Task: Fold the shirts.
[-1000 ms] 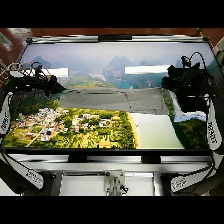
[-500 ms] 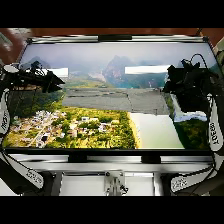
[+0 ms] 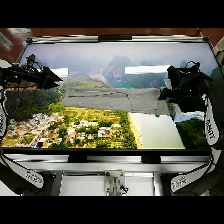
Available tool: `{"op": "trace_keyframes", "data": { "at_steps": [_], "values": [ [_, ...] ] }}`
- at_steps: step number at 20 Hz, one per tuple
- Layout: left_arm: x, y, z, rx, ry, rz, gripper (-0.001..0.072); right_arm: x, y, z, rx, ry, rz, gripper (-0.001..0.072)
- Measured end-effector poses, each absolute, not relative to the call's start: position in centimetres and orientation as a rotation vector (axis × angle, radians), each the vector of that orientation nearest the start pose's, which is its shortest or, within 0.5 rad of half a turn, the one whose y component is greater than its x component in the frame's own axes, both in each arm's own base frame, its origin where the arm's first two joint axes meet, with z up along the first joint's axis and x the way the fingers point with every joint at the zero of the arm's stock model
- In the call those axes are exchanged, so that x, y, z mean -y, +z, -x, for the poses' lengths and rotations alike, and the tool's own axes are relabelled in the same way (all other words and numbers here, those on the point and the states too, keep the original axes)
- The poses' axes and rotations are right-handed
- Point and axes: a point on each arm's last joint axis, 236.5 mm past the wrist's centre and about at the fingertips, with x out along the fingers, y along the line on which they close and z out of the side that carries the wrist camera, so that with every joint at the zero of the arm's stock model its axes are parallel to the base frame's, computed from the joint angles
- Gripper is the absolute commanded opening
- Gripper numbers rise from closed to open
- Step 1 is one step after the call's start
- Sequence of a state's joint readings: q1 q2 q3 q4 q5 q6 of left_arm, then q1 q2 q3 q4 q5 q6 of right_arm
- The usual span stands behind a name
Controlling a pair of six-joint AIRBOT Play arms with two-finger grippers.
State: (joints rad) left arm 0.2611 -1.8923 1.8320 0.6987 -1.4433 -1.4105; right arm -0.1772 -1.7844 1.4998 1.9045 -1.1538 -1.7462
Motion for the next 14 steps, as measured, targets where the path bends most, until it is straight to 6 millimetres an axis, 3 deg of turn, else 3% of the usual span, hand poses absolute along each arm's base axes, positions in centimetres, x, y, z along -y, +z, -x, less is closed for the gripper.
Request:
{"op": "trace_keyframes", "data": {
  "at_steps": [5, 8, 10, 11, 12, 14],
  "values": [
    [4.8, 3.7, -51.5, -1.225, -0.508, 0.758, 0.0466, -0.4, -9.3, -48.4, -1.343, 0.149, -0.415, 0.0655],
    [4.9, 3.7, -51.5, -1.226, -0.509, 0.756, 0.0466, -1.2, -9.8, -48.5, -1.353, 0.166, -0.462, 0.0412],
    [4.9, 3.7, -51.5, -1.225, -0.51, 0.755, 0.0465, -1.7, -10.1, -48.0, -1.379, 0.18, -0.48, 0.0151],
    [5.0, 3.7, -51.5, -1.226, -0.512, 0.754, 0.0452, -2.0, -10.2, -47.6, -1.393, 0.188, -0.489, 0.0071],
    [5.1, 3.7, -51.5, -1.227, -0.515, 0.752, 0.0449, -2.2, -10.1, -47.6, -1.394, 0.193, -0.497, 0.007],
    [5.7, 3.7, -51.4, -1.231, -0.525, 0.748, 0.0308, -2.6, -9.3, -47.6, -1.388, 0.208, -0.512, 0.007]
  ]
}}
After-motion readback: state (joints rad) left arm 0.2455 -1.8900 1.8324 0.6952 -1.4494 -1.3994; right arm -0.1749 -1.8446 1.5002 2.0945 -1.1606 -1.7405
